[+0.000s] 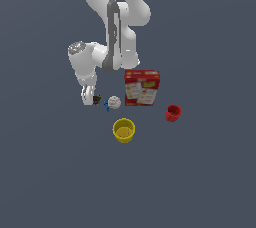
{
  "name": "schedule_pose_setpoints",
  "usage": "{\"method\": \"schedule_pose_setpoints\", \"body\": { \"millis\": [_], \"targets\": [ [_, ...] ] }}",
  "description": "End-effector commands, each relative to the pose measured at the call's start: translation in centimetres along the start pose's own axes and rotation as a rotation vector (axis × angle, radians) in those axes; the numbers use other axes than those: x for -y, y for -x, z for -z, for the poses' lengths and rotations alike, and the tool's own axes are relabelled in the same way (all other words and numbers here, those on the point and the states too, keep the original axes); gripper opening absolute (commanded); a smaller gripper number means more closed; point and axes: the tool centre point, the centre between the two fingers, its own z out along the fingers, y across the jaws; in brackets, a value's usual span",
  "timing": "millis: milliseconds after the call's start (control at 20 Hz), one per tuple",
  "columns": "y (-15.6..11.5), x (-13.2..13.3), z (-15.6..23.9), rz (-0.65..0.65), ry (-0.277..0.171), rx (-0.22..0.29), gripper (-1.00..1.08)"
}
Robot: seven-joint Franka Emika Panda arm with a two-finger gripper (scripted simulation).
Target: Pick up a designated object from a clutter of objects.
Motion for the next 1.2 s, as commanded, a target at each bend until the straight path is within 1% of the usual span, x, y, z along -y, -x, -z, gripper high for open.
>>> {"method": "schedule_pose_setpoints", "body": {
  "millis": [0, 200, 450, 500, 950, 1000, 1150],
  "targets": [
    [0.0, -0.1, -1.1, -0.001, 0.000, 0.000, 1.00],
    [0.0, -0.1, -2.4, -0.003, 0.000, 0.000, 1.00],
    [0.0, 0.0, -2.9, -0.003, 0.000, 0.001, 1.00],
    [0.0, 0.0, -2.9, -0.003, 0.000, 0.001, -1.00],
    [0.0, 0.0, -2.9, -0.003, 0.000, 0.001, -1.00],
    [-0.2, 0.3, -2.4, -0.006, -0.013, -0.004, -1.00],
    [-0.1, 0.4, -2.2, -0.006, -0.013, -0.004, -1.00]
  ]
}}
